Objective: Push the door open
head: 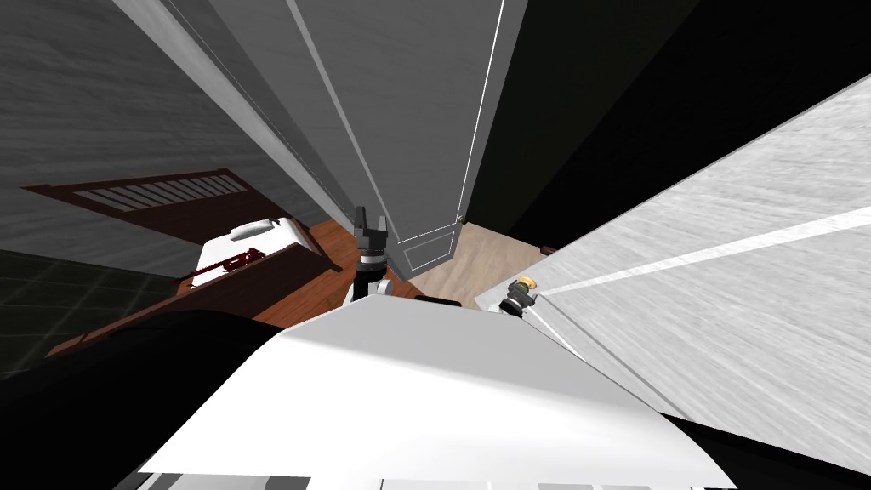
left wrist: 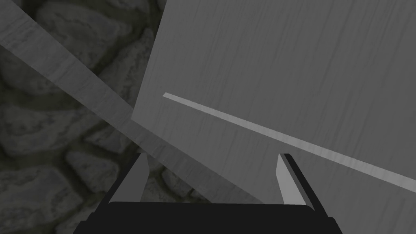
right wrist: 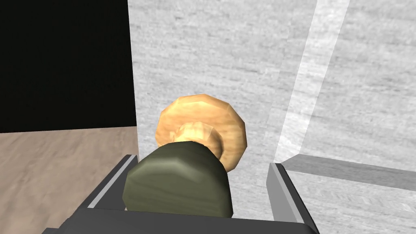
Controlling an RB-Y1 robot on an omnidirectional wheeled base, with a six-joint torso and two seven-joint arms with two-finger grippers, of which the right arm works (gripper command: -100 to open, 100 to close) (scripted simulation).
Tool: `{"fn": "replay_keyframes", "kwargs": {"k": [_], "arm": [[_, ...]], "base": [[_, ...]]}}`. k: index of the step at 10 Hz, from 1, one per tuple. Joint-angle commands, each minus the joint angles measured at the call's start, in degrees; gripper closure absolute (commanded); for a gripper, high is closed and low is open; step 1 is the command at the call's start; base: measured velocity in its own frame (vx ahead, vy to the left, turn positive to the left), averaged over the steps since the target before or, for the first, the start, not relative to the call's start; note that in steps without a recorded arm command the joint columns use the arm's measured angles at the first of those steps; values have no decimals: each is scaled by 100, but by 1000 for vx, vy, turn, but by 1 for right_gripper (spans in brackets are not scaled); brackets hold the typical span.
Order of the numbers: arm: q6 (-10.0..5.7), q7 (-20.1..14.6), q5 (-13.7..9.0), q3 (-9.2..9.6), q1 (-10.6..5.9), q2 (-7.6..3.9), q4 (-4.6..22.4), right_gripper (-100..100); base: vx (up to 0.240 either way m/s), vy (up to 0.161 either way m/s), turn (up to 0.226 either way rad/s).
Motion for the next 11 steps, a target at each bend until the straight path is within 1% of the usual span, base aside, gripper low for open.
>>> {"fn": "replay_keyframes", "kwargs": {"k": [1, 7, 8, 11], "arm": [[-44, 91, -91, -183, 11, -15, -59, 100], [-127, 351, -272, -495, -165, 139, 32, 100], [-152, 429, -326, -588, -218, 199, 59, 100], [-196, 567, -423, -754, -311, 325, 107, 100]], "base": [[66, -41, -13], [114, -70, -28], [120, -80, -30], [149, -77, -23]]}}
